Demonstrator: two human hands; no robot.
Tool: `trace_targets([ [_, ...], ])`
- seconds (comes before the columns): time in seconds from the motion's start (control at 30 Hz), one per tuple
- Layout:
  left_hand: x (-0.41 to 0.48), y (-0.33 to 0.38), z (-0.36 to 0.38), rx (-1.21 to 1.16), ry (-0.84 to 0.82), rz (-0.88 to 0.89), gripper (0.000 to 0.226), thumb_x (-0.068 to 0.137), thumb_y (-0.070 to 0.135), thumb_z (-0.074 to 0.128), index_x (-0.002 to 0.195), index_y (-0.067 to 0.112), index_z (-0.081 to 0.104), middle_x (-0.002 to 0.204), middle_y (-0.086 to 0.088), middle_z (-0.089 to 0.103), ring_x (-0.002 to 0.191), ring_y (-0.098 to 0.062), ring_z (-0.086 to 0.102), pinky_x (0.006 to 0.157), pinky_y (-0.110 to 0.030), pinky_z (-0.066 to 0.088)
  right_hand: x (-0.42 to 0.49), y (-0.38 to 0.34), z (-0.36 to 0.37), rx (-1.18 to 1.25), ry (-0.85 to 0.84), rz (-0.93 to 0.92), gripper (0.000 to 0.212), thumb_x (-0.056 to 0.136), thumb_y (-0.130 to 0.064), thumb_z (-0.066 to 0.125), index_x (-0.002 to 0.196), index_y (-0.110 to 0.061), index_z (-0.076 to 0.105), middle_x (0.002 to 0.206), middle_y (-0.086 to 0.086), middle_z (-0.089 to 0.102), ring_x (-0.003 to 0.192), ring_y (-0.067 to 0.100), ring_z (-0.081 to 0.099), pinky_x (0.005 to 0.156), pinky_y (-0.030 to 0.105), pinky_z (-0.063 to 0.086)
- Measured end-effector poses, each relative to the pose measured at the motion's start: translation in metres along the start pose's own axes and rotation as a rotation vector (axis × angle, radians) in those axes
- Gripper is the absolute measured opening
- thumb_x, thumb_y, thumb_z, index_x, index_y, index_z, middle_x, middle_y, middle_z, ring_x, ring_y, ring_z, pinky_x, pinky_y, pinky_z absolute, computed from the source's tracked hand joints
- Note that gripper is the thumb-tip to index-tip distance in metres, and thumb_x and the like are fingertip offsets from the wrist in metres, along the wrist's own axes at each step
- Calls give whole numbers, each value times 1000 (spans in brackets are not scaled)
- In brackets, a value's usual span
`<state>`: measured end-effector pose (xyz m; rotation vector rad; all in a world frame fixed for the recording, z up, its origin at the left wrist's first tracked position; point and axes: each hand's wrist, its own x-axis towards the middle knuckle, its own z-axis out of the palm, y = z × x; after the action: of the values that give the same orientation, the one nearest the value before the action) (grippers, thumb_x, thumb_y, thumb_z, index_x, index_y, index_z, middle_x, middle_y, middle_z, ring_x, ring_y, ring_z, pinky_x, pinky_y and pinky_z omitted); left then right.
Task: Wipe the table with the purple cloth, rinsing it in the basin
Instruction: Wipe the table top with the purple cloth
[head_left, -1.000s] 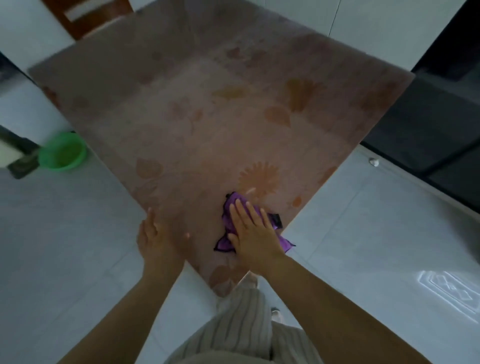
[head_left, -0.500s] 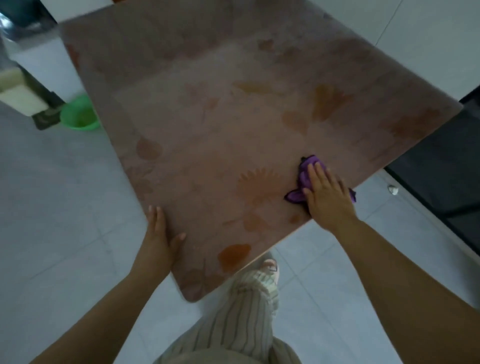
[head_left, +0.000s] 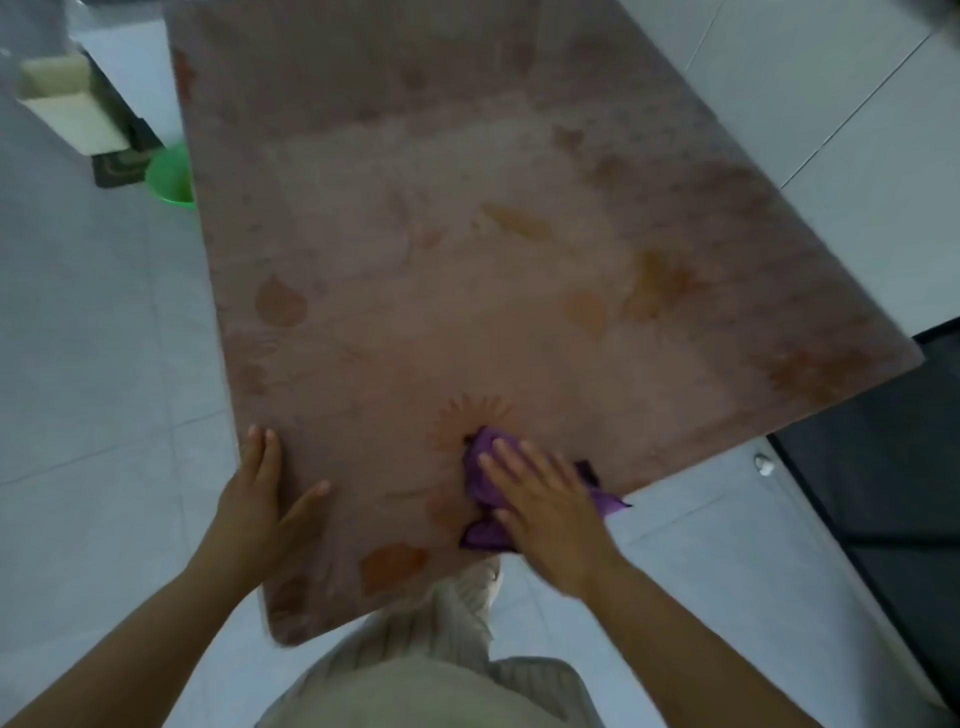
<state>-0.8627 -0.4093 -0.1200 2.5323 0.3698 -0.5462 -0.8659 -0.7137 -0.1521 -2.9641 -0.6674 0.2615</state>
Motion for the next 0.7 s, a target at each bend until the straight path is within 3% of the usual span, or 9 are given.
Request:
trace_targets([
  [0.1, 1, 5, 4, 192, 29, -72, 113, 60, 85, 20, 144, 14, -2, 155, -7, -2, 137, -41, 14, 112, -52, 18, 4, 97, -15, 41, 13, 416, 60, 96, -49, 12, 139, -16, 36, 142, 9, 45, 121, 33, 52, 99, 50, 37],
  [0.17, 1, 6, 7, 273, 64, -101, 119, 48, 85, 11, 144, 16, -1, 155, -5, -1, 138, -40, 7, 111, -53, 10, 19, 119, -25, 106, 16, 584, 71, 88, -50, 12, 144, -11, 29, 149, 12, 34, 131, 37, 38, 105, 56, 28],
  [0.23, 0, 7, 10, 288, 95, -117, 118, 48, 85, 12, 145, 18, 3, 155, -3, 2, 140, -38, 3, 111, -54, 4, 43, 96, -28, 147, 49, 621, 74, 85, -50, 12, 146, -8, 20, 153, 12, 24, 138, 37, 25, 111, 52, 18],
  [0.37, -2, 19, 10, 262, 129, -198, 98, 69, 80, 32, 144, 21, 11, 155, -1, 8, 141, -34, 1, 111, -55, -1, 70, -11, -21, 85, 79, 117, 65, 85, -42, 30, 137, -4, 39, 142, 12, 44, 130, 33, 42, 102, 53, 35],
  [0.43, -8, 35, 14, 228, 198, -211, 80, 78, 61, 38, 144, 21, 15, 155, -1, 12, 141, -34, 3, 111, -55, 1, 62, -54, -16, 101, -54, -219, 59, 93, -39, 29, 145, -12, 25, 153, 8, 26, 141, 26, 18, 112, 50, 20],
  [0.47, -13, 44, 18, 212, 238, -212, 74, 82, 54, 41, 144, 21, 15, 154, -2, 14, 141, -34, 5, 111, -55, 2, 53, -64, -16, 82, -114, -354, 56, 94, -39, 27, 146, -17, 23, 154, 4, 23, 142, 23, 16, 114, 47, 17],
  [0.53, -23, 58, 28, 189, 276, -254, 69, 87, 47, 42, 144, 21, 12, 154, -2, 14, 141, -32, 4, 111, -54, 2, 39, -53, -10, 24, -101, -540, 52, 93, -39, 25, 143, -25, 31, 150, -4, 32, 139, 18, 29, 112, 43, 24],
  [0.6, -33, 68, 38, 137, 303, -326, 66, 89, 44, 42, 144, 22, 12, 154, -2, 13, 141, -30, 4, 111, -53, 2, 36, -10, -3, -16, -80, -595, 51, 93, -39, 26, 142, -27, 31, 148, -8, 36, 136, 15, 34, 112, 41, 25],
  [0.7, -52, 75, 55, 63, 329, -440, 67, 87, 41, 48, 143, 23, 16, 153, -2, 17, 141, -31, 7, 111, -55, 4, 40, 80, -7, -33, -33, -459, 48, 97, -40, 20, 143, -27, 28, 146, -6, 38, 133, 15, 33, 106, 38, 21],
])
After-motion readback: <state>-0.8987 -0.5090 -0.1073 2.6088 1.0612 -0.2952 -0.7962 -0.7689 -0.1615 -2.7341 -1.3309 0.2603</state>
